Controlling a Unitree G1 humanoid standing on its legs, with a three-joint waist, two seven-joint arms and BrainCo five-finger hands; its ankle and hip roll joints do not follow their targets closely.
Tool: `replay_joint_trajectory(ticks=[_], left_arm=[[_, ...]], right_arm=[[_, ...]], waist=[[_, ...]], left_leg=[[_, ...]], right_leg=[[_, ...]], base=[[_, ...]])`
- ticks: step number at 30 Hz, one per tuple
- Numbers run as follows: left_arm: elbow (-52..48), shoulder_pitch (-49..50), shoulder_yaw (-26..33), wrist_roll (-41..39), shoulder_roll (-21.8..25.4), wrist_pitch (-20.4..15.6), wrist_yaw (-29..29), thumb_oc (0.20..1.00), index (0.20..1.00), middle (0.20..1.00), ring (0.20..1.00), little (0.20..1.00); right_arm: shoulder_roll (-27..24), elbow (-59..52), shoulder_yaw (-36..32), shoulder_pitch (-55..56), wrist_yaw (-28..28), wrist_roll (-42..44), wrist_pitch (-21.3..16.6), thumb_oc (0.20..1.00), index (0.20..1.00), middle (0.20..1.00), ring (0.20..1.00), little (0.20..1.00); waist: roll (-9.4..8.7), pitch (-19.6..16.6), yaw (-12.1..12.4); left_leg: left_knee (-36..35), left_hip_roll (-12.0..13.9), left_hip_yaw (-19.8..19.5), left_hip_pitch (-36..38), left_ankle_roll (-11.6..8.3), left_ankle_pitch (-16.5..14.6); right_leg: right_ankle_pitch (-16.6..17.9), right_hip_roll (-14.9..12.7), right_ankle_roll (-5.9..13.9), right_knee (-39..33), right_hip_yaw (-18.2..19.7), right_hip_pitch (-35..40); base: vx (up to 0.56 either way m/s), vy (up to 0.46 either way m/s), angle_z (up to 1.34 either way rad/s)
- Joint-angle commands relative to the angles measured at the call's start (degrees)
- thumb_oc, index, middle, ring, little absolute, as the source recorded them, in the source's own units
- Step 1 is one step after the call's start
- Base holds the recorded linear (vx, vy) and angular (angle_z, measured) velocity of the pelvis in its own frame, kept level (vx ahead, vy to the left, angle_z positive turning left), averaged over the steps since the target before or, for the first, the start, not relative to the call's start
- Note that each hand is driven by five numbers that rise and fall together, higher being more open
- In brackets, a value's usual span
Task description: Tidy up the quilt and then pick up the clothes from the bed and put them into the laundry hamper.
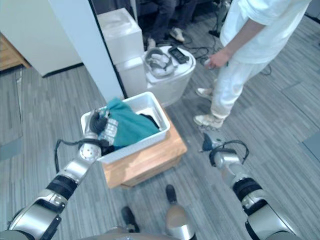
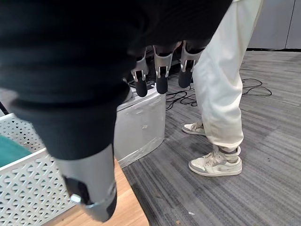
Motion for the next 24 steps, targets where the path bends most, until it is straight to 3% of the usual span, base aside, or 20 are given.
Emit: replay_joint_trajectory(ticks=[1, 7, 11, 17, 24], left_arm=[[6.2, -10.3, 1.2, -0.9, 2.6, 0.9, 2.6, 1.000, 1.000, 1.000, 1.000, 1.000], [5.5, -7.1, 4.9, -3.8, 5.4, -0.2, 2.3, 1.000, 1.000, 1.000, 1.000, 1.000], [2.4, -0.6, 11.4, -8.5, 5.6, -0.9, 5.0, 1.000, 1.000, 1.000, 1.000, 1.000], [-1.1, 7.9, 15.6, -7.5, 6.7, -0.1, 4.9, 1.000, 1.000, 1.000, 1.000, 1.000], [12.4, 20.4, 22.3, -12.9, 2.2, 0.2, 3.5, 1.000, 1.000, 1.000, 1.000, 1.000]], right_arm=[[-0.8, 3.9, 0.4, -5.5, -2.5, 3.0, 1.3, 1.000, 1.000, 1.000, 1.000, 1.000], [-0.5, 6.9, -2.2, -0.6, -2.2, 3.8, 1.3, 1.000, 1.000, 1.000, 1.000, 1.000], [0.2, 10.1, -10.2, 9.9, -3.0, 9.2, 1.6, 1.000, 1.000, 1.000, 1.000, 1.000], [2.6, 14.5, -15.2, 18.1, -1.7, 11.9, 1.9, 1.000, 1.000, 1.000, 1.000, 1.000], [9.3, 24.2, -17.5, 22.0, -0.3, 16.3, 2.0, 1.000, 1.000, 1.000, 1.000, 1.000]], waist=[[0.41, 3.4, 0.1], [0.35, 3.0, 0.3], [0.12, 1.5, 0.3], [-0.21, -0.5, 1.4], [-1.06, -2.5, 3.6]], left_leg=[[0.3, 2.9, 2.4, 1.8, -4.06, -4.3], [0.3, 3.5, 2.9, 2.1, -4.51, -4.1], [0.3, 3.6, 2.2, 4.3, -4.39, -5.0], [0.3, 3.4, 0.8, 6.4, -4.23, -5.9], [0.3, 3.1, -1.0, 8.2, -3.88, -6.6]], right_leg=[[-8.2, -3.5, 5.92, 0.4, -1.6, -1.4], [-8.3, -3.4, 5.85, 0.4, -2.3, -0.9], [-9.3, -3.2, 5.39, 0.4, -2.9, 1.8], [-10.3, -3.2, 4.87, 0.4, -4.1, 5.2], [-11.0, -3.1, 4.57, 0.4, -5.0, 8.0]], base=[[-0.07, -0.044, 0.02], [0.01, -0.029, 0.03], [0.05, -0.028, 0.01], [0.06, -0.036, 0.13], [0.04, -0.012, 0.12]])
